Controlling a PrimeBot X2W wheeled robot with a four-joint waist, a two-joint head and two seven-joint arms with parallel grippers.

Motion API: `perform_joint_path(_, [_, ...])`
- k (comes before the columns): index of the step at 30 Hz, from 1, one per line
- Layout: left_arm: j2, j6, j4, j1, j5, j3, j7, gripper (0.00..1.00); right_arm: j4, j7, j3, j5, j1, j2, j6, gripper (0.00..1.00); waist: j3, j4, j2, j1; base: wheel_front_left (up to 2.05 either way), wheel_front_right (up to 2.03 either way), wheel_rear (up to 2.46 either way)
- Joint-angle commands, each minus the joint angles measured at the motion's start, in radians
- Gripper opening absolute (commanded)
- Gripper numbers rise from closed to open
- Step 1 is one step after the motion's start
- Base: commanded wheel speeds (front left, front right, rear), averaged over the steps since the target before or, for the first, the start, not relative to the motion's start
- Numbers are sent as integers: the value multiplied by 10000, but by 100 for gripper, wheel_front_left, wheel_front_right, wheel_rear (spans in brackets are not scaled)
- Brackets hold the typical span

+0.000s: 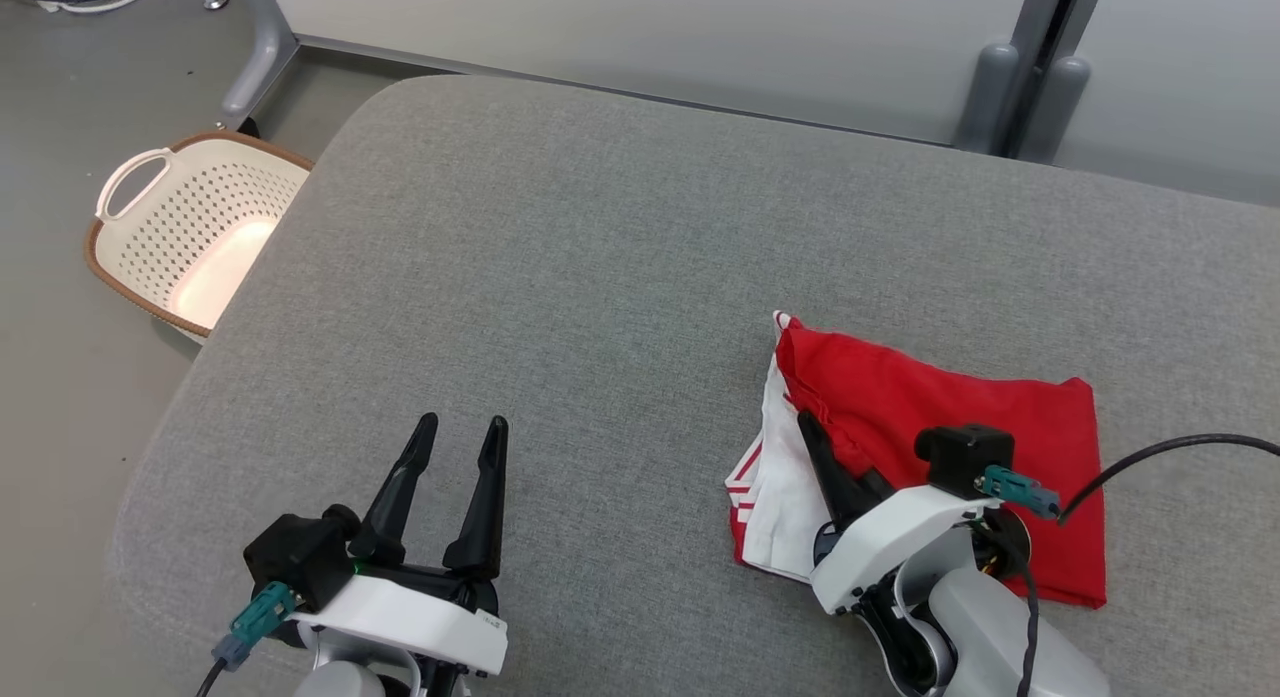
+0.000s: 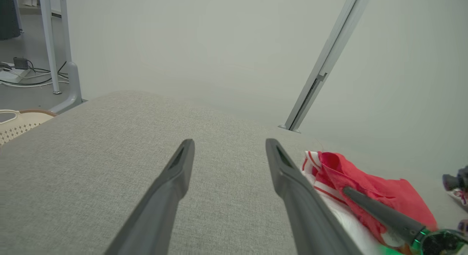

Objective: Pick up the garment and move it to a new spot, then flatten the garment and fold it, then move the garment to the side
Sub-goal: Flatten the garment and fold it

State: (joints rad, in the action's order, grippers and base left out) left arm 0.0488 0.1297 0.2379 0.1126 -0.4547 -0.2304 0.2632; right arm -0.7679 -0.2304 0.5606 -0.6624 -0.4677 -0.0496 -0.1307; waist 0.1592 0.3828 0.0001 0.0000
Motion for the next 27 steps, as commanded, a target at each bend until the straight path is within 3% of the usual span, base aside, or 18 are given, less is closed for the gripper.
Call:
perform_joint_path(1, [39, 9, 8, 156, -75, 28, 15, 100, -115, -70, 36, -90, -94, -23, 1, 9, 64, 88, -1, 0, 0, 0, 0])
perform_joint_path(2, [39, 9, 19, 159, -56, 38, 16, 100, -311, -73, 86, -142, -130, -27, 1, 60, 77, 111, -1, 0, 0, 0, 0])
perform_joint_path(3, [35, 11, 22, 163, -73, 32, 15, 100, -443, -88, 173, -238, -182, -23, 1, 100, 95, 130, -1, 0, 0, 0, 0])
perform_joint_path(9, [38, 9, 123, 186, 9, 76, 15, 100, -126, -149, 886, -1326, -344, -26, 0, 100, 64, -32, -1, 0, 0, 0, 0])
perform_joint_path(15, [39, 9, 77, 184, 143, 254, 15, 100, 839, -57, 1156, -2430, -619, -36, 1, 100, -188, -609, -1, 0, 0, 0, 0])
perform_joint_path(19, [39, 9, -3, 84, 237, 306, 15, 100, 870, -183, 513, -1961, -902, -210, 1, 100, -392, -1082, -1, 0, 0, 0, 0])
perform_joint_path(27, [42, 9, -372, 91, 323, 393, 15, 100, 896, -354, -1424, 1304, -760, -1463, 1, 100, -674, -1855, -1, 0, 0, 0, 0])
